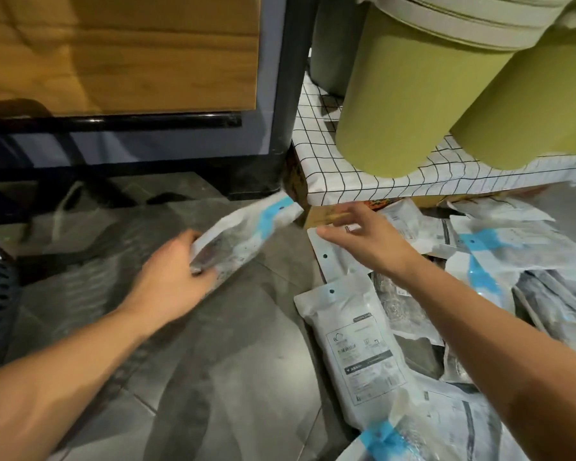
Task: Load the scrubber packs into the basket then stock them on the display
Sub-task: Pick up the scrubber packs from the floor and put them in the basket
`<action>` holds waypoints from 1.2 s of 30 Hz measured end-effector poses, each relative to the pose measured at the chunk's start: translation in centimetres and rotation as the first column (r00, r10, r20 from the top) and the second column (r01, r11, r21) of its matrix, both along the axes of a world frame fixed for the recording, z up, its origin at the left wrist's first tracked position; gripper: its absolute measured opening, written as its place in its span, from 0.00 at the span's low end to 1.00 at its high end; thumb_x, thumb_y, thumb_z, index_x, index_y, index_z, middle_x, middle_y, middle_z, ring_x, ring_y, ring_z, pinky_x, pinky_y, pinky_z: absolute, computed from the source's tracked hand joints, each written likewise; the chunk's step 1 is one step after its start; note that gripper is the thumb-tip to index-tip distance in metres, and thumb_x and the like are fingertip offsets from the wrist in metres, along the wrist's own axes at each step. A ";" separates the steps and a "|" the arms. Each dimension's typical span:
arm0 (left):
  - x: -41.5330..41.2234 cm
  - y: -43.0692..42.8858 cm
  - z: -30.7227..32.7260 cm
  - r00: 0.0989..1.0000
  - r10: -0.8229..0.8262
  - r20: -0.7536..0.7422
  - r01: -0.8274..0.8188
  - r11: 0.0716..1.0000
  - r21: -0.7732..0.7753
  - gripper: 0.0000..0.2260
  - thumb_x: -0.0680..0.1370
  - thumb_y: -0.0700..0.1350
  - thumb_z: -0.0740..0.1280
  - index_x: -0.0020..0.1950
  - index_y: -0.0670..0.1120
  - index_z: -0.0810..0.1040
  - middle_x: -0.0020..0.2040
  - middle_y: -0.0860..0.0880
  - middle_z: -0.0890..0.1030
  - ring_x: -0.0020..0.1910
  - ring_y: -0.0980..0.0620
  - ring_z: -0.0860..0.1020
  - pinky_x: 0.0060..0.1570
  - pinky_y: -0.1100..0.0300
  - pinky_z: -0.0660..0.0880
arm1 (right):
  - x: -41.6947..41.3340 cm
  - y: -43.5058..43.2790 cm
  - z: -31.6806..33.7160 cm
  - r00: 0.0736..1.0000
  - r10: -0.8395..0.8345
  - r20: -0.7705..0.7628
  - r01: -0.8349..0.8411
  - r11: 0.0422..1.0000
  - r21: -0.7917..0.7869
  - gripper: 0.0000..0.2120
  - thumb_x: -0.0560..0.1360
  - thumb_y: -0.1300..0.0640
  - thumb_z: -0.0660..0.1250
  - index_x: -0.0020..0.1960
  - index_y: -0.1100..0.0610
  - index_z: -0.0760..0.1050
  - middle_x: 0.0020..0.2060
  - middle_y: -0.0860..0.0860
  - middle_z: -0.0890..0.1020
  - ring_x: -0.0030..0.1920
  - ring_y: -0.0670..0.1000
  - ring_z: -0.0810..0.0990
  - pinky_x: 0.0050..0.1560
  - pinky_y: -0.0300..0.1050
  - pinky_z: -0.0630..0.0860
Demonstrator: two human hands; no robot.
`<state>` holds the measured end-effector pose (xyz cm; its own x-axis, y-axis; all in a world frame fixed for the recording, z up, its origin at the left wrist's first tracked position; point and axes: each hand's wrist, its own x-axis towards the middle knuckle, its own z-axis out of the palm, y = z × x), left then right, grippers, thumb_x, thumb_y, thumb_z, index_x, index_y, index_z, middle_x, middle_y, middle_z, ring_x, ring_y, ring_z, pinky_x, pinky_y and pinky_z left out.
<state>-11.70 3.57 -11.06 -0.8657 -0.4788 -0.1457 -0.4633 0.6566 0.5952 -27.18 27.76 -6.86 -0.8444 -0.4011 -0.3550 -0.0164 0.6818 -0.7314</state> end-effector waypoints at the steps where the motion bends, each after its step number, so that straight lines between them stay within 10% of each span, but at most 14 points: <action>1: 0.1 -0.4 0.1 0.999 0.043 0.014 -0.044 0.997 0.056 0.16 0.73 0.44 0.73 0.58 0.46 0.73 0.50 0.50 0.77 0.52 0.43 0.78 0.44 0.56 0.69 | 0.0 1.9 -1.5 0.999 -0.037 0.027 0.033 0.991 0.132 0.29 0.72 0.44 0.75 0.67 0.54 0.71 0.57 0.48 0.78 0.55 0.52 0.81 0.55 0.46 0.77; 5: 0.7 -1.4 0.3 0.975 0.220 0.006 -0.213 0.936 0.279 0.14 0.73 0.41 0.74 0.53 0.45 0.71 0.42 0.56 0.75 0.40 0.57 0.73 0.35 0.59 0.65 | 2.2 10.0 -8.8 0.942 -0.108 0.318 -0.050 0.891 0.452 0.21 0.69 0.51 0.79 0.55 0.55 0.74 0.50 0.51 0.82 0.48 0.48 0.79 0.47 0.38 0.78; 10: 1.3 -1.4 0.1 0.925 0.378 0.028 -0.336 0.783 0.524 0.17 0.74 0.40 0.74 0.60 0.45 0.74 0.46 0.53 0.79 0.44 0.55 0.78 0.36 0.61 0.71 | 5.1 12.5 -11.7 0.897 -0.263 0.356 0.106 0.909 0.404 0.17 0.66 0.66 0.80 0.51 0.61 0.78 0.47 0.55 0.85 0.42 0.48 0.83 0.33 0.32 0.77; 17: 0.8 -0.4 1.0 0.916 0.399 0.032 -0.335 0.718 0.610 0.15 0.73 0.42 0.75 0.57 0.49 0.75 0.49 0.51 0.82 0.48 0.50 0.82 0.39 0.58 0.75 | 4.7 12.0 -11.2 0.922 -0.174 0.345 0.053 0.942 0.332 0.17 0.65 0.60 0.81 0.51 0.59 0.81 0.43 0.52 0.88 0.41 0.50 0.87 0.44 0.44 0.84; 23: -1.2 0.8 5.0 0.915 0.404 -0.019 -0.278 0.663 0.695 0.17 0.73 0.42 0.74 0.60 0.52 0.76 0.52 0.50 0.84 0.49 0.48 0.84 0.53 0.47 0.80 | 2.7 8.5 -4.6 0.968 -0.158 0.192 0.139 0.984 0.109 0.18 0.68 0.55 0.79 0.55 0.53 0.79 0.46 0.48 0.87 0.45 0.49 0.86 0.50 0.49 0.83; 30: -3.8 -0.7 18.1 0.885 0.404 -0.230 -0.105 0.655 0.748 0.24 0.65 0.46 0.76 0.60 0.49 0.75 0.53 0.46 0.84 0.48 0.45 0.85 0.49 0.43 0.82 | 1.3 0.9 11.0 0.981 -0.193 0.034 0.196 0.962 -0.189 0.07 0.75 0.53 0.73 0.52 0.51 0.81 0.44 0.48 0.87 0.43 0.49 0.85 0.39 0.40 0.79; 34: -2.0 -5.0 28.1 0.837 0.411 -0.362 -0.062 0.728 0.683 0.24 0.66 0.46 0.76 0.61 0.49 0.76 0.52 0.45 0.84 0.46 0.43 0.85 0.44 0.42 0.83 | 3.8 -5.2 20.5 0.985 -0.173 -0.001 0.159 0.910 -0.382 0.05 0.77 0.58 0.70 0.52 0.51 0.80 0.43 0.52 0.88 0.45 0.56 0.87 0.53 0.54 0.81; 36: 0.7 -8.1 31.9 0.806 0.405 -0.431 -0.067 0.786 0.615 0.21 0.69 0.45 0.75 0.61 0.48 0.77 0.50 0.46 0.86 0.44 0.45 0.86 0.42 0.46 0.83 | 5.9 -8.7 24.6 0.993 -0.108 -0.049 0.070 0.866 -0.494 0.05 0.77 0.60 0.66 0.49 0.52 0.79 0.33 0.47 0.87 0.35 0.48 0.86 0.41 0.45 0.83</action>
<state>-10.99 -4.57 20.89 -0.7519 -0.6590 -0.0178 -0.0677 0.0504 0.9964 -21.27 19.10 17.73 -0.9006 -0.4292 -0.0687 -0.0384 0.2360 -0.9710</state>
